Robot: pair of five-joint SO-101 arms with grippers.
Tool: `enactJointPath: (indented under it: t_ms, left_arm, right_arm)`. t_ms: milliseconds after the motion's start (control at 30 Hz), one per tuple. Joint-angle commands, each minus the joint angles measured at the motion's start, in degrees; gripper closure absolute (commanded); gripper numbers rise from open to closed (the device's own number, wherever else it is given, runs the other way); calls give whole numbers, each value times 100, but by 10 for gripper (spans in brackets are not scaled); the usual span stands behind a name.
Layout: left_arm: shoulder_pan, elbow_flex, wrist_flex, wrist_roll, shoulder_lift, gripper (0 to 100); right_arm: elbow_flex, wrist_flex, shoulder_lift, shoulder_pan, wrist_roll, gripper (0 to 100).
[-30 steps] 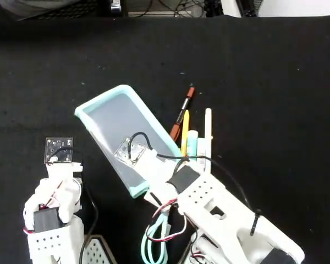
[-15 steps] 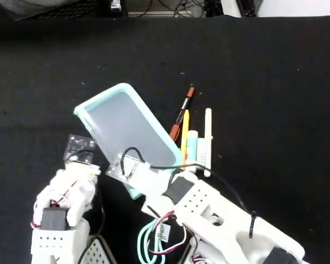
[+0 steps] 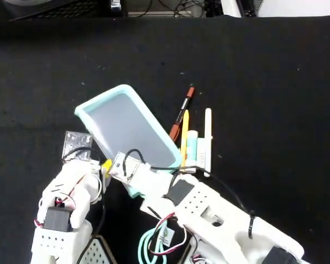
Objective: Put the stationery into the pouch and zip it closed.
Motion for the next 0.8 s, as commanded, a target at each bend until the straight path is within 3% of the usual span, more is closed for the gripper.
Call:
enactJointPath:
  t_ms: [0, 133, 333, 600, 767]
  left_arm:
    - [-119, 84, -123, 53, -35, 819]
    - [-576, 84, -158, 53, -35, 816]
    - [-611, 84, -132, 123, -35, 816]
    - [382, 84, 88, 457, -35, 815]
    - [505, 84, 158, 457, -35, 814]
  right_arm:
    - [-910, -79, 75, 255, 26, 985]
    - [-1754, -114, 1042, 589, 246, 985]
    - [-2387, -527, 2642, 633, 264, 985]
    - [-2360, -510, 2290, 642, 97, 986]
    - [-2167, -519, 1868, 615, 0, 986]
